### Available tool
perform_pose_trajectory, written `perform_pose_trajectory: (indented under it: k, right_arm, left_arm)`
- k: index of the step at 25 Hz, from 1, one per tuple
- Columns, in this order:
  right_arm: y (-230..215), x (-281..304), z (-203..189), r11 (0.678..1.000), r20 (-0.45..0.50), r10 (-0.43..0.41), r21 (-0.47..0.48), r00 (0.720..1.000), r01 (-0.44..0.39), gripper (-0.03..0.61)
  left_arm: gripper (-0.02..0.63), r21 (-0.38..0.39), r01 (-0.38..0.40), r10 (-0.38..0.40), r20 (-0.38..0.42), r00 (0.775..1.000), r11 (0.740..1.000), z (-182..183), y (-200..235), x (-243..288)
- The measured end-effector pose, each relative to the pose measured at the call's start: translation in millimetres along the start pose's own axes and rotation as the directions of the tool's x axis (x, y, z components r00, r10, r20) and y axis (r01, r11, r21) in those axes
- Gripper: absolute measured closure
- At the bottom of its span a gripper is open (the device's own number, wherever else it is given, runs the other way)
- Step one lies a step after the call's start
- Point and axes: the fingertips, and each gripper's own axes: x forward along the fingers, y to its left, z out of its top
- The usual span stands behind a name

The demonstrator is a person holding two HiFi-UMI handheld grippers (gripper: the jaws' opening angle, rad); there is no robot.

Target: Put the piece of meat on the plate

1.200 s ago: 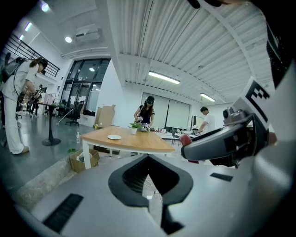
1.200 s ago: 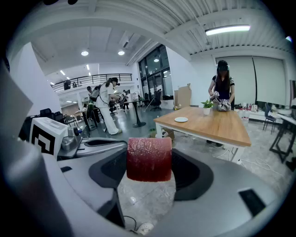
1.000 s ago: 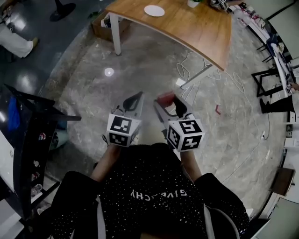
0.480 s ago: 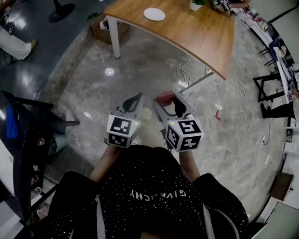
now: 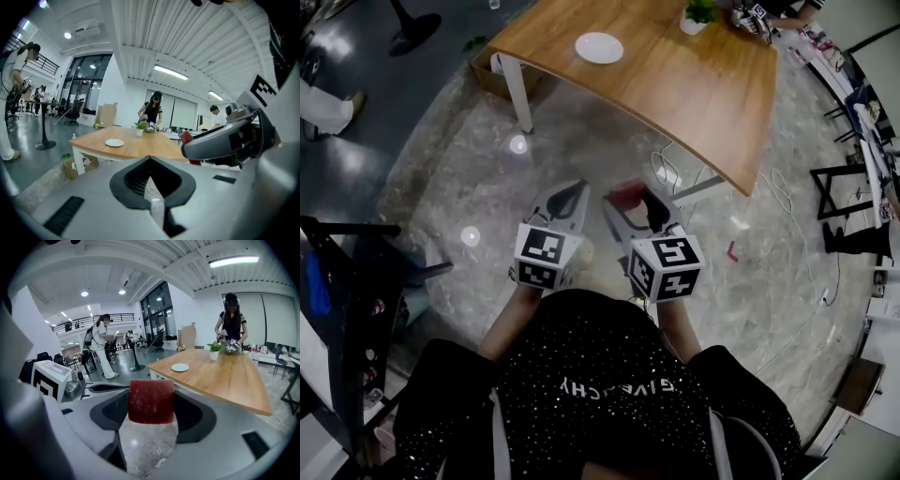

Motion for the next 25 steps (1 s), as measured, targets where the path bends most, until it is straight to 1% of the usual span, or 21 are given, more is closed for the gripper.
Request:
perform_pose_trajectory:
  k: [7, 12, 16, 20, 25]
  right_arm:
    - [-41, 39, 29, 1.000, 0.008, 0.020, -0.003, 1.000, -0.020, 0.282]
    - [-62, 59, 39, 0.999, 0.010, 0.042, -0.013, 0.999, -0.042, 0.282]
    - [-70, 70, 39, 0.998, 0.007, 0.058, -0.019, 0.998, -0.057, 0.282]
    - [-76, 77, 38, 0.998, 0.004, 0.062, -0.019, 0.998, -0.062, 0.282]
    - [-82, 78, 37, 0.998, 0.009, 0.063, -0.021, 0.998, -0.063, 0.282]
  left_arm:
    - [0.606, 0.007, -0.018, 0.018, -0.008, 1.000, 1.000, 20, 18, 52]
    - [0.606, 0.010, -0.047, 0.047, -0.010, 0.999, 0.999, 27, 28, 78]
    - [0.606, -0.009, -0.060, 0.060, -0.007, 0.998, 0.998, 25, 31, 89]
    - [0.606, -0.006, -0.073, 0.073, -0.010, 0.997, 0.997, 21, 35, 95]
    - [0.606, -0.022, -0.082, 0.081, -0.014, 0.997, 0.996, 18, 34, 98]
